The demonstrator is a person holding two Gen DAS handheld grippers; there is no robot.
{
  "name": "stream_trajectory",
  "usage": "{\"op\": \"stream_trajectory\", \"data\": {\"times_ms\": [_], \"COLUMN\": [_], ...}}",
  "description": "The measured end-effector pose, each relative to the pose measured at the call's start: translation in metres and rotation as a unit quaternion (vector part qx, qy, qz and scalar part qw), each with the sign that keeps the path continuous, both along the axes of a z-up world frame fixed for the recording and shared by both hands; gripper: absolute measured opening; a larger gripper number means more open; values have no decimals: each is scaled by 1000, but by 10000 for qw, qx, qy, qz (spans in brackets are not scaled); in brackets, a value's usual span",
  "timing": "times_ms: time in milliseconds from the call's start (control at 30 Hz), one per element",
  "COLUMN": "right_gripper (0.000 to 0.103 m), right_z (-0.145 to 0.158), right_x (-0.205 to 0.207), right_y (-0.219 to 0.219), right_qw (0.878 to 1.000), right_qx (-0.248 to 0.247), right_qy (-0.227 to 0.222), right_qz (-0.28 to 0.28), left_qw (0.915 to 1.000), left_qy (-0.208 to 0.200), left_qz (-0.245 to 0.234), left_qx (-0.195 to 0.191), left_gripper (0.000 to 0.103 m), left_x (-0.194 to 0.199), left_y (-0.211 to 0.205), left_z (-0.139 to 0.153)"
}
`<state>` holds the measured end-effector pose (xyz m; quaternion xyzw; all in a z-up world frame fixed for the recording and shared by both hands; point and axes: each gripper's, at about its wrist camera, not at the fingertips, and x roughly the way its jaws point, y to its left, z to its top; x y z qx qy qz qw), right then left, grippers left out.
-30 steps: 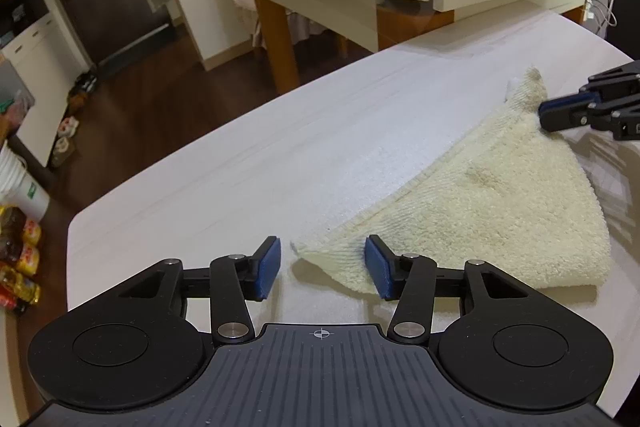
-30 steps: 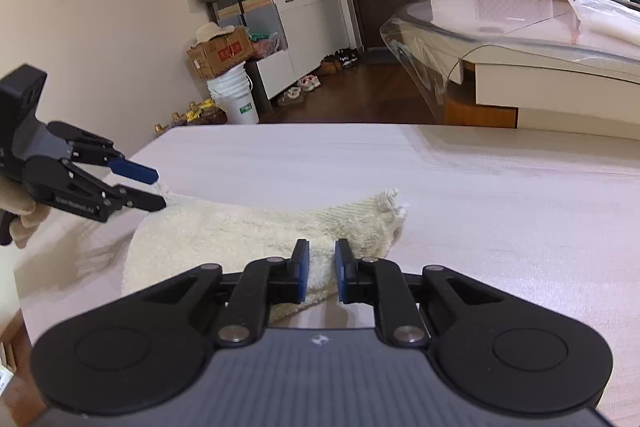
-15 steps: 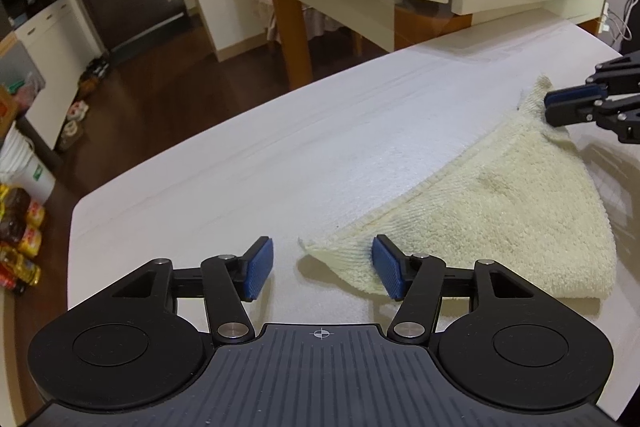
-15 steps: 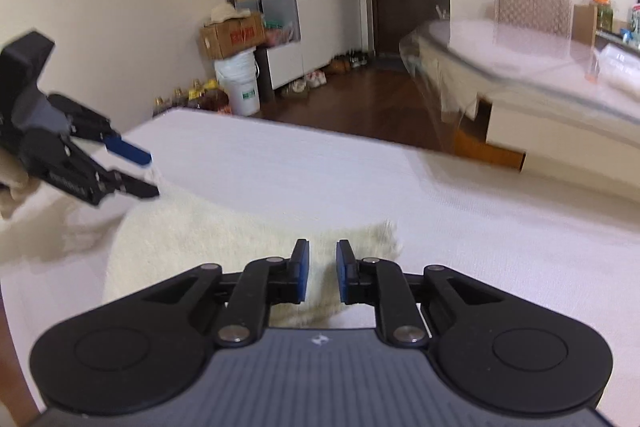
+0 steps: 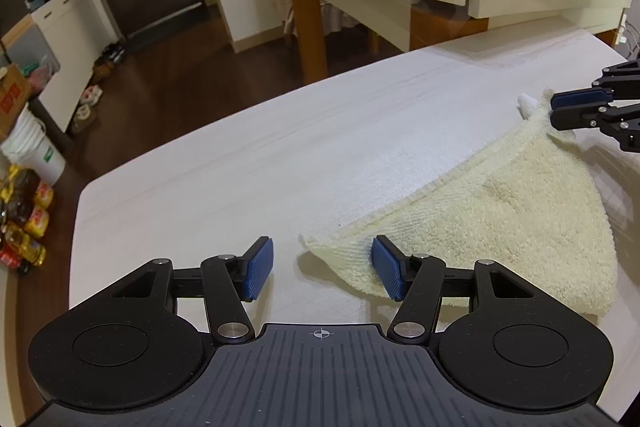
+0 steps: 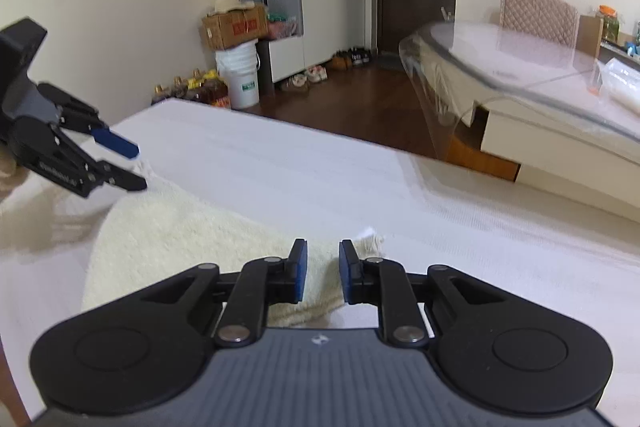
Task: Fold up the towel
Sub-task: 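Lower the towel tip and open the right gripper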
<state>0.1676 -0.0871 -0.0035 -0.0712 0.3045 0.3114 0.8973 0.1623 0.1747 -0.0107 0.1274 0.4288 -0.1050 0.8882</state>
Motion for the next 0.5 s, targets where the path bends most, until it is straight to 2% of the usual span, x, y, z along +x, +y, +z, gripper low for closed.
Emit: {"op": "stream_trajectory", "data": {"times_ms": [167,367,500], "right_gripper": [22,23,23], "right_z": [-8,-10,-1], "right_x": [7,6,6], "right_y": [0,-1,-14], "right_qw": [9998,9998,9996], "right_qx": [-178,-144,252], "right_qy": [126,117,134], "right_qz": [43,62,-81], "left_qw": [9999,9993,9978], "left_qy": [-23,-57,-215], "left_qz": [113,305,439], "left_qx": [-53,-198,-442], "left_gripper": [61,58,58], "left_x": [-2,-2,-7], "left_y": [0,-1,3], "left_z": [-1,0,8]}}
